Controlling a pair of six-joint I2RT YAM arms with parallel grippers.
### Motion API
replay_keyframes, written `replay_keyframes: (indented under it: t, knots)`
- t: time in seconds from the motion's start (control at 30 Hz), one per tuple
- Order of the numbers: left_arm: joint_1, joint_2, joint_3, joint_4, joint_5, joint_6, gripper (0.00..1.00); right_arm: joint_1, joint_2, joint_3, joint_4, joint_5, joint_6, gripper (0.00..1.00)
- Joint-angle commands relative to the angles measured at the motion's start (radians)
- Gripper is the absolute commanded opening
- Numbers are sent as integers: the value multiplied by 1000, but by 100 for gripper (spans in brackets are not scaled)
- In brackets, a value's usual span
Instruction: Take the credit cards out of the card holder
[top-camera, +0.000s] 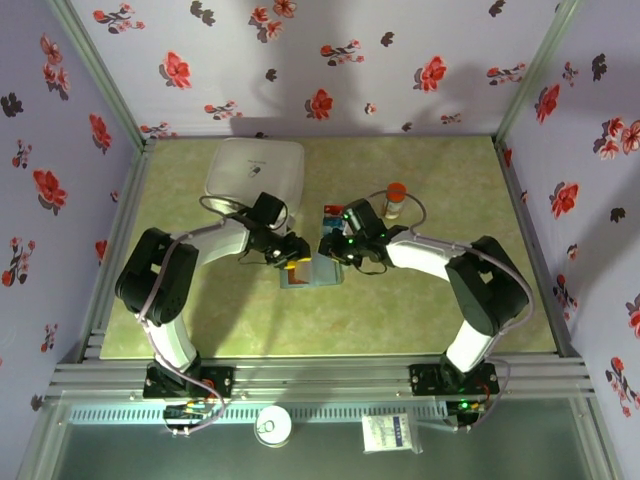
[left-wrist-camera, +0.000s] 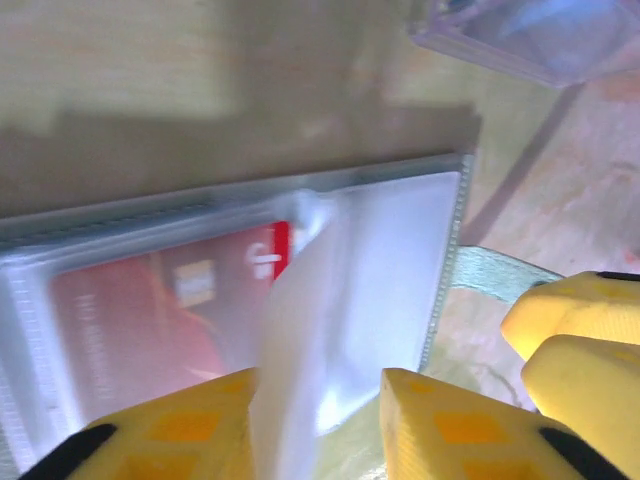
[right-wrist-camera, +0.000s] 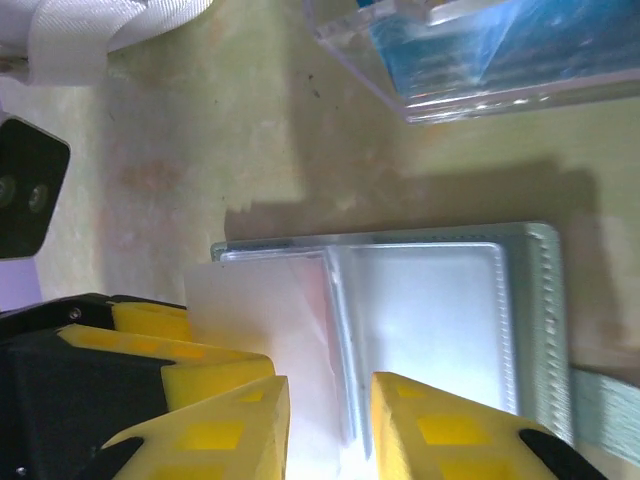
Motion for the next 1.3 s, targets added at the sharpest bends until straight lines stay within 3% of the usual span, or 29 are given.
replay_keyframes:
  t: [0.0,0.17,0.6,1.0,1.27]
  knots:
    - [-29,-4,52,-8,26,-11,40,-10,-58,2,-122,83,-61,29]
    - [-70,45,105,-2,30,-18,51,-21,-124,2,-212,153,-84,32]
    - [-117,168,145,43,40,-32,54,-42,-212,-16,-278,201,-80,36]
    - [-57,0,69,28,-19,-6,54,0,-84,36,-213,94,-66,31]
    - [30,-113,-59,-2,-63,21,43,58,50,134,-185,31,-96,27]
